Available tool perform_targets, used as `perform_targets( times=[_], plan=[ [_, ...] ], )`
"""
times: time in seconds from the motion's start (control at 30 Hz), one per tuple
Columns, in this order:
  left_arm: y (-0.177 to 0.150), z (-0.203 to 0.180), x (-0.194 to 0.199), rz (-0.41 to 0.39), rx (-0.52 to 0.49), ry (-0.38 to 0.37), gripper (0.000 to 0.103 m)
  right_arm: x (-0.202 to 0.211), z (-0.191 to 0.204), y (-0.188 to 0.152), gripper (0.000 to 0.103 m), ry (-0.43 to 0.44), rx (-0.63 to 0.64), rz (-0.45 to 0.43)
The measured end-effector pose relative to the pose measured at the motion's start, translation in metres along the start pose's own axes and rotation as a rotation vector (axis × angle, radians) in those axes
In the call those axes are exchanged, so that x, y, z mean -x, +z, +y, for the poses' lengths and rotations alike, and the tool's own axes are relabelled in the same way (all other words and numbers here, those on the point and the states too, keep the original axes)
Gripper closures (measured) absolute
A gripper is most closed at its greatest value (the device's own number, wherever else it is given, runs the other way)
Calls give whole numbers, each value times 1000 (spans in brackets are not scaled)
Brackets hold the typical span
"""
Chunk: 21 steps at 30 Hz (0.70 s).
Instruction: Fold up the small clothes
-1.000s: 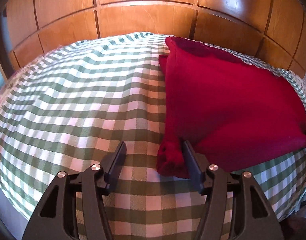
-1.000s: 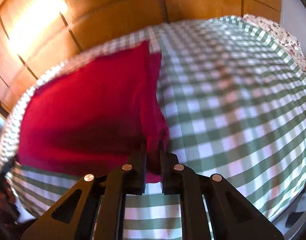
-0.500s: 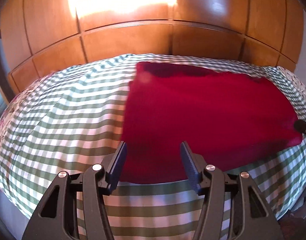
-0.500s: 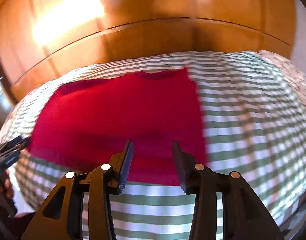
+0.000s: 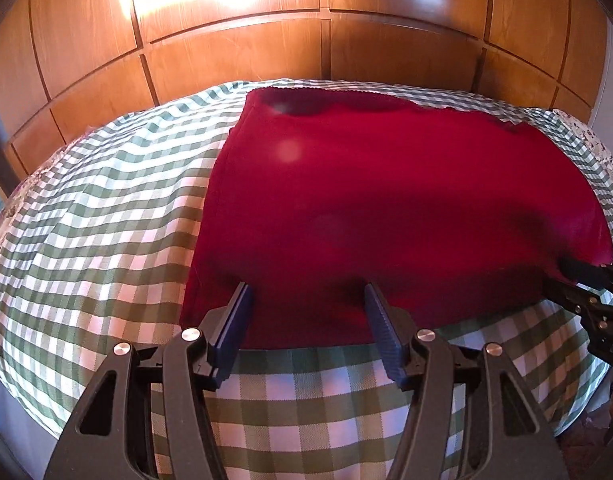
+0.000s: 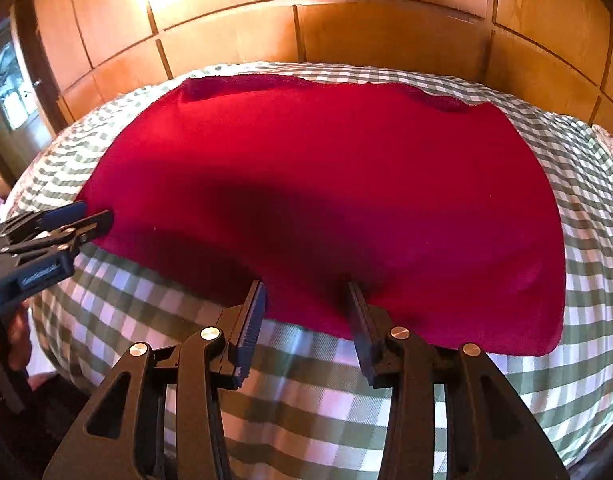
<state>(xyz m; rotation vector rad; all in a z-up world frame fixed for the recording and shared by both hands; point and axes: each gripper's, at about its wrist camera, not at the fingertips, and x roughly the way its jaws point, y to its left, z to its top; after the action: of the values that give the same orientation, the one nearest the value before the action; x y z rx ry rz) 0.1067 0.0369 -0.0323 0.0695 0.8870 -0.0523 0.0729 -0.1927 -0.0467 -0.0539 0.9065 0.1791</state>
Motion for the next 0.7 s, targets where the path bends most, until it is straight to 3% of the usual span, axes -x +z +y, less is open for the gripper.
perform_targets(
  times=[0.23, 0.33, 0.43, 0.5, 0.57, 0.7],
  plan=[
    [3, 4, 6, -3, 20, -12, 45, 12, -8, 0, 62, 45, -37, 4],
    [5, 5, 9, -10, 24, -12, 44, 28, -25, 5, 48, 43, -95, -31],
    [7, 5, 11, -18, 30, -27, 42, 44, -55, 8, 42, 31, -202, -77],
    [11, 6, 13, -25, 37, -46, 40, 49, -79, 8, 31, -3, -277, -94],
    [15, 7, 13, -29, 51, -63, 39, 50, -109, 5, 30, -34, -379, -105],
    [27, 14, 8, -16, 97, -138, 39, 38, -163, -1, 30, -2, -566, -96]
  ],
)
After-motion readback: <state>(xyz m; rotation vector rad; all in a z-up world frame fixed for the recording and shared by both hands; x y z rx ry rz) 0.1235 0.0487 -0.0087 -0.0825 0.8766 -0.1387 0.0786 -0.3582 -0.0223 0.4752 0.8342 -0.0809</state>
